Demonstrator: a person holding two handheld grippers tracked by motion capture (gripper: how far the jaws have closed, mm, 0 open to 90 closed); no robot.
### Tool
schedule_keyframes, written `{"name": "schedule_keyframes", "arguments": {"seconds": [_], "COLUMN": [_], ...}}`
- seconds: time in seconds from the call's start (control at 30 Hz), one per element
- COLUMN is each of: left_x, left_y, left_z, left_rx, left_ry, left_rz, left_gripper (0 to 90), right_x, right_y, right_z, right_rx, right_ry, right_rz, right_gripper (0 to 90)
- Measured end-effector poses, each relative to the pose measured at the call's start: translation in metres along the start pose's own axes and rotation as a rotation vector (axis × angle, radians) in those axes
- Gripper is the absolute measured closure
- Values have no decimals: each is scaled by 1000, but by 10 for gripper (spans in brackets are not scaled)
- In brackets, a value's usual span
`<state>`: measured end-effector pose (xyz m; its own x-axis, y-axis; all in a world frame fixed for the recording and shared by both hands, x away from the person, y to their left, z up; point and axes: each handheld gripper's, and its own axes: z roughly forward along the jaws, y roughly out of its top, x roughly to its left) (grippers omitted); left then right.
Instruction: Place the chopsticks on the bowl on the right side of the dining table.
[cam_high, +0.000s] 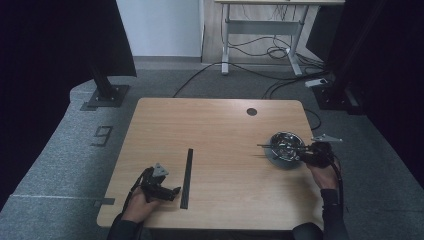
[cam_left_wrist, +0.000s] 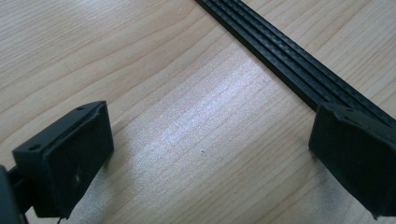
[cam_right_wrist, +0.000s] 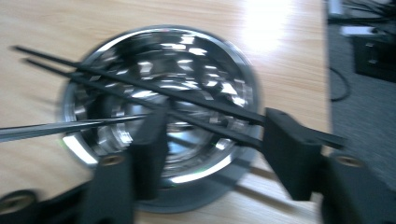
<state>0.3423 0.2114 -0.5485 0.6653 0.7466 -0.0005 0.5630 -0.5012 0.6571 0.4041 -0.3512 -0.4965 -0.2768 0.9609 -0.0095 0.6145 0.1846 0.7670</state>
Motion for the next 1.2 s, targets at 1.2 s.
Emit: {"name": "schedule_keyframes", "arguments": {"seconds": [1.2], "left_x": [0], "left_y": [0], "left_z": [0], "left_rx": [0], "left_ry": [0], "left_rz": [0], "left_gripper": [0], "right_x": [10], "right_y": [-2], "right_z": [17], "right_rx": [27], "right_ry": [7], "right_rz": [-45], "right_gripper": [563]}}
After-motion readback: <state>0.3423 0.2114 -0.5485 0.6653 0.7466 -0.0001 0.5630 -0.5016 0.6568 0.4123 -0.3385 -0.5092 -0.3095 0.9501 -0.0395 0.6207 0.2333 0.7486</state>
